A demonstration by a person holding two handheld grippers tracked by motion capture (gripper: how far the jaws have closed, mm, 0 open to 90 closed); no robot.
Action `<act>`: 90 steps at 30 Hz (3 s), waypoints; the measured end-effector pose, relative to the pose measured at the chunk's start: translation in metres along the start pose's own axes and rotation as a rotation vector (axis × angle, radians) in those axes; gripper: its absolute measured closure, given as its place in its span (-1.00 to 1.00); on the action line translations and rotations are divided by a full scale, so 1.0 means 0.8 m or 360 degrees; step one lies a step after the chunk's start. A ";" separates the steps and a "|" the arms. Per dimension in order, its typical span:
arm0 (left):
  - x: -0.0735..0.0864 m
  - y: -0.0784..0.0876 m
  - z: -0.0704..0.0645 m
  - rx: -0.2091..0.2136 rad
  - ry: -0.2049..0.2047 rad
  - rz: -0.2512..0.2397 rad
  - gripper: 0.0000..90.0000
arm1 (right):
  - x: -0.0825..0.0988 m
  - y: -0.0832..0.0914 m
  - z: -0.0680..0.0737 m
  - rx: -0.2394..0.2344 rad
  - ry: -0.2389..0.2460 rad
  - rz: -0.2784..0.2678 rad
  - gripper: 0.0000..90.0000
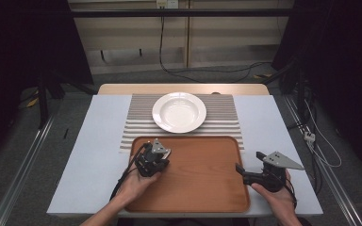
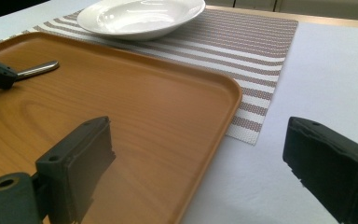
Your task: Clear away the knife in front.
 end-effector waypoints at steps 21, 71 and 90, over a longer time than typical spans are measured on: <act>0.004 0.008 0.012 -0.0016 0.0021 0.0063 1.00 | 0.000 -0.001 0.000 0.0001 -0.0010 0.0004 -0.82; 0.035 0.043 0.051 -0.0059 0.0164 0.0117 1.00 | -0.001 -0.003 0.002 0.0006 0.0009 0.0010 -0.82; 0.048 0.052 0.064 -0.0075 0.0229 0.0088 1.00 | -0.001 -0.004 0.001 0.0008 0.0003 0.0011 -0.82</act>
Point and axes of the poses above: each handheld gripper's, and its own axes: y roughly backward along the jaws, x roughly out of its underside, z roughly to its left, the point moved 2 cm from there along -y, roughly forward along the jaws, and after that the axes turned 5 degrees about x, right-handed, at the moved point
